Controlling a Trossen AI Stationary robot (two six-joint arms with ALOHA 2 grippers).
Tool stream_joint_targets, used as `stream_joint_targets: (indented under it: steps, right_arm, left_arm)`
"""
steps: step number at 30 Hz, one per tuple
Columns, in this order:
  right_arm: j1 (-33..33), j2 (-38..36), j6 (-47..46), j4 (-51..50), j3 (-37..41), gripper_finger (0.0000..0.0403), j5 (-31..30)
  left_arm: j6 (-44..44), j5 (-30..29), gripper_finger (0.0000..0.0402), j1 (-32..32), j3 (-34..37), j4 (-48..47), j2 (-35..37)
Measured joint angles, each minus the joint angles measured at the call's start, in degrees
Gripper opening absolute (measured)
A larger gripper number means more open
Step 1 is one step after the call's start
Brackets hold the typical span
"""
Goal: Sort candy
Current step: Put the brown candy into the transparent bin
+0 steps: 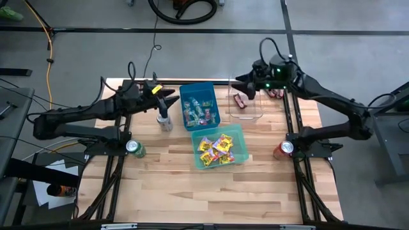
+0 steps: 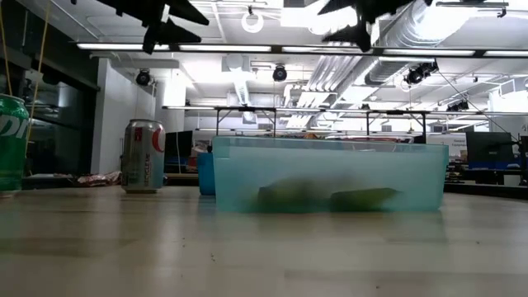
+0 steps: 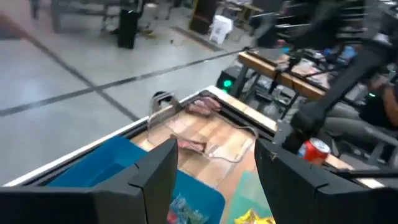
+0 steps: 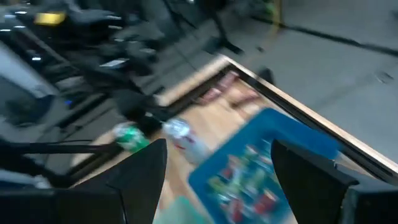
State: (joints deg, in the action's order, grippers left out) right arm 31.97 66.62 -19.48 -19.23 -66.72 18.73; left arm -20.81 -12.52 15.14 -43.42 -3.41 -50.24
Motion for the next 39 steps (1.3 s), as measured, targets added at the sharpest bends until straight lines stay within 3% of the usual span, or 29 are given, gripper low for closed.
stream_joint_targets:
  steps: [3,8,13,18,23,31,39]
  right_arm:
    - [-3.3,-1.0,-0.1,1.3,0.0,0.0283,-1.8]
    - [-6.4,-0.1,0.0,1.1,0.0,0.0283,-5.1]
    - [-6.7,0.8,0.0,0.7,0.0,0.0283,-5.2]
    - [-6.7,1.2,-0.2,-1.1,0.0,0.0283,-5.3]
    - [-6.7,1.3,-0.9,-2.0,0.0,0.0283,-5.3]
    - [-7.0,1.3,-1.5,-2.1,0.0,0.0283,-5.3]
    - [-7.0,1.3,-1.5,-2.3,0.0,0.0283,-6.3]
  left_arm:
    - [-2.1,-2.6,0.0199,2.3,-4.2,-6.6,-1.6]
    - [0.2,-12.1,0.0194,11.1,-16.7,-27.9,-10.3]
    - [2.4,-11.6,0.0193,24.8,-24.1,-40.6,-22.1]
    - [-0.5,-4.9,0.0193,33.8,-23.0,-44.1,-32.6]
    - [-1.8,1.6,0.0193,37.8,-21.9,-44.0,-41.9]
    - [-1.3,1.7,0.0193,39.4,-21.9,-42.9,-51.7]
    - [0.3,1.6,0.0184,40.1,-21.9,-42.3,-56.5]
